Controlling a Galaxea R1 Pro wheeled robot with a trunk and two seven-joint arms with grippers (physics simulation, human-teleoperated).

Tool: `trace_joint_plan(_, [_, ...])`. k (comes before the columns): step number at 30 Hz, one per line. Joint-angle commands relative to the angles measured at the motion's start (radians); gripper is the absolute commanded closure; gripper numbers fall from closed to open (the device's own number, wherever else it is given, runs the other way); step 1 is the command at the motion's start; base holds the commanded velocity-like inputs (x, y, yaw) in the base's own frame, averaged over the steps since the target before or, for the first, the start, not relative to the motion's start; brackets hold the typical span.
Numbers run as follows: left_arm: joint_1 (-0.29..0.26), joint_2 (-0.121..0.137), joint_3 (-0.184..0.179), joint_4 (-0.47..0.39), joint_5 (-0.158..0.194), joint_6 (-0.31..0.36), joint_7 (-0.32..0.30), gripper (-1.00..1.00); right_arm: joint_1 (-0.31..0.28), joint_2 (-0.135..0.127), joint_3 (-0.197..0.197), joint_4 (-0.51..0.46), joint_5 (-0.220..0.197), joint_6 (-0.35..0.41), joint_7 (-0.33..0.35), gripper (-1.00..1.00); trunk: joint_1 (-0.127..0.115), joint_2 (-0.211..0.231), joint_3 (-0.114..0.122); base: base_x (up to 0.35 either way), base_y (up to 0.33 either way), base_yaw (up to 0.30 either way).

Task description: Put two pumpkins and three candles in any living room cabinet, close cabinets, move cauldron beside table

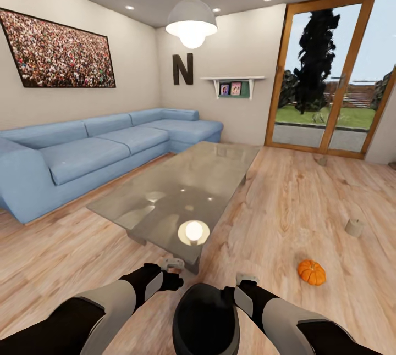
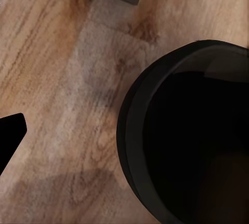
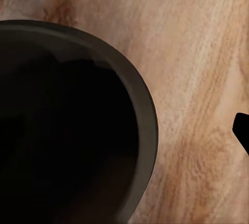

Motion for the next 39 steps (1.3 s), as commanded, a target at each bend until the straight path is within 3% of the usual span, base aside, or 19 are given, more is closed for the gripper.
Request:
trace_joint_plan(1, [0.000,0.000,-0.009,-0.001,0.009,0.004,0.000,-1.00,0.000,0.000,0.000,-0.002,-0.007,0.005,-0.005,-1.00,0.000,0.000,-0.001,0.000,0.000,0.000])
trace_joint_plan(17, [0.000,0.000,-0.009,-0.001,0.010,0.004,0.001,-1.00,0.000,0.000,0.000,-0.002,-0.006,0.004,-0.004,-1.00,0.000,0.000,-0.001,-0.018,0.000,0.000])
trace_joint_plan(28, [0.000,0.000,-0.009,-0.001,0.010,0.004,0.001,-1.00,0.000,0.000,0.000,-0.002,-0.005,0.002,-0.004,-1.00,0.000,0.000,-0.001,-0.278,0.000,0.000])
trace_joint_plan(39, [0.000,0.000,-0.009,-0.001,0.010,0.003,0.001,-1.00,0.000,0.000,0.000,0.001,-0.006,-0.060,-0.004,-1.00,0.000,0.000,-0.001,-0.286,0.000,0.000])
